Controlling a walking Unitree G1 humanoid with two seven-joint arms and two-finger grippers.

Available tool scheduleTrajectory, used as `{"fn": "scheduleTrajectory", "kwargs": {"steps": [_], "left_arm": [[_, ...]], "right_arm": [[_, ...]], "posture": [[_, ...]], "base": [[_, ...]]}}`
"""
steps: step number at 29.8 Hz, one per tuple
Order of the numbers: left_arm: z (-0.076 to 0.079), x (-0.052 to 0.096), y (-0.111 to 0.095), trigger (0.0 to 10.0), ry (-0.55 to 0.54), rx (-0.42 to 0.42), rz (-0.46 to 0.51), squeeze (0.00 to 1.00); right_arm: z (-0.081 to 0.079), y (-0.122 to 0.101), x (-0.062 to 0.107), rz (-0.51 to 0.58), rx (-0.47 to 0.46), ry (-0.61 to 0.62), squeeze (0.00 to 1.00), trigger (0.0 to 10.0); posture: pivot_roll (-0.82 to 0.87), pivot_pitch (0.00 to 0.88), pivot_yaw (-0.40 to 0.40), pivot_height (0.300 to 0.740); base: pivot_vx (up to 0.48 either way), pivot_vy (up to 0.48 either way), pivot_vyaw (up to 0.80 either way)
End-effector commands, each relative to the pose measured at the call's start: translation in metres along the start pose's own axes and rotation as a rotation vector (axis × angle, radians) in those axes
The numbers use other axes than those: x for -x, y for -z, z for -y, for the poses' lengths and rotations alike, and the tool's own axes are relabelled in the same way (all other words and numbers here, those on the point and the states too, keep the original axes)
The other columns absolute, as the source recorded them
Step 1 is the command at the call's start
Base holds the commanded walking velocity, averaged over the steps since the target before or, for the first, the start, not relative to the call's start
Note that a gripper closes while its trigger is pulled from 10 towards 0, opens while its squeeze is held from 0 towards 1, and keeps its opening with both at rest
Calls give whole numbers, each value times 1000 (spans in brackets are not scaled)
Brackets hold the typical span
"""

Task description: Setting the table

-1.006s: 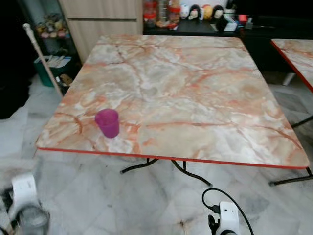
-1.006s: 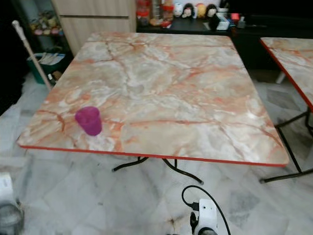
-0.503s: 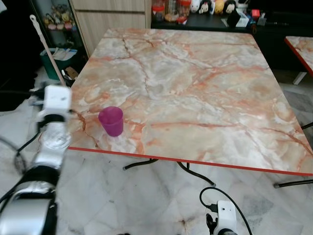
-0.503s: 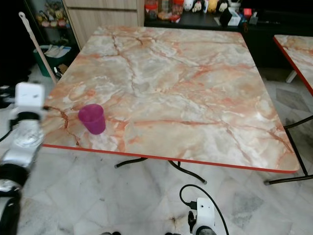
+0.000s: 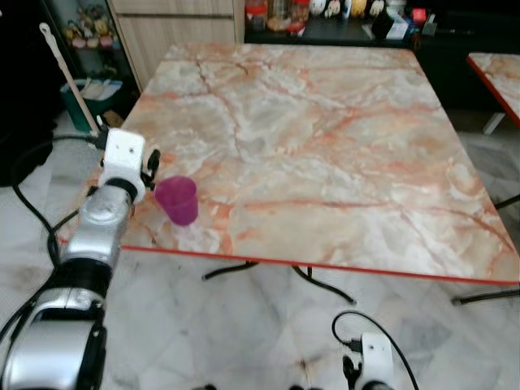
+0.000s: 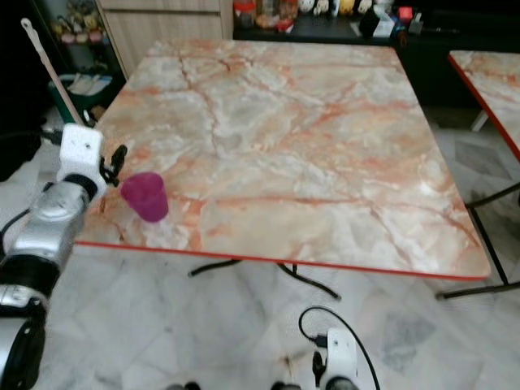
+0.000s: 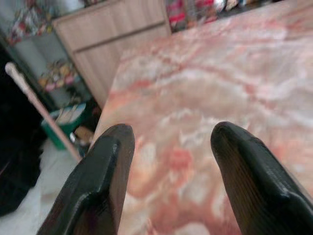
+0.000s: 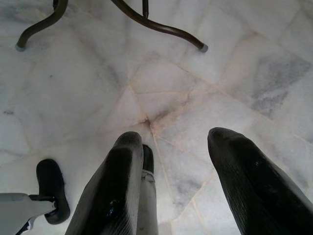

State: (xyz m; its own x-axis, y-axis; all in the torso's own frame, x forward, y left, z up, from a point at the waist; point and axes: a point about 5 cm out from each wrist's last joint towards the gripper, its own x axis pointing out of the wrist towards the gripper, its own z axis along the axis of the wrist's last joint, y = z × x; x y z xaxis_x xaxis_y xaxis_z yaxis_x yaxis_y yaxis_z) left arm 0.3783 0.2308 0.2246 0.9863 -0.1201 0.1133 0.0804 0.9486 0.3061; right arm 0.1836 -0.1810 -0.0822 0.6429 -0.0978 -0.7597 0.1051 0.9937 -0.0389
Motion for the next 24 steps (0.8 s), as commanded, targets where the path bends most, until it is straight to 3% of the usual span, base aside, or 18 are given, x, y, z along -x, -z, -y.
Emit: {"fn": "scheduleTrajectory", "kwargs": {"steps": [1, 5, 8, 14, 24], "left_arm": [[-5, 5, -4, 10000, 51, 37, -18, 0], [-8, 13, -9, 10000, 166, 78, -44, 0], [-7, 22, -3, 10000, 235, 39, -97, 0], [-8, 30, 21, 10000, 236, 63, -200, 0], [9, 28, 25, 10000, 288, 114, -230, 0]], "right_arm": [[2, 5, 1, -19, -11, 11, 0, 10000], [3, 3, 1, -19, -16, 15, 0, 10000], [2, 3, 0, -19, -18, 15, 0, 10000], [1, 3, 0, -21, -14, 9, 0, 10000], [4, 5, 1, -24, -19, 18, 0, 10000]], "posture": [[76, 147, 12, 740], [83, 148, 14, 740], [86, 146, 15, 740], [81, 148, 13, 740], [80, 145, 10, 740]], "base": [[0, 0, 0], [0, 0, 0], [0, 0, 0], [0, 0, 0], [0, 0, 0]]}}
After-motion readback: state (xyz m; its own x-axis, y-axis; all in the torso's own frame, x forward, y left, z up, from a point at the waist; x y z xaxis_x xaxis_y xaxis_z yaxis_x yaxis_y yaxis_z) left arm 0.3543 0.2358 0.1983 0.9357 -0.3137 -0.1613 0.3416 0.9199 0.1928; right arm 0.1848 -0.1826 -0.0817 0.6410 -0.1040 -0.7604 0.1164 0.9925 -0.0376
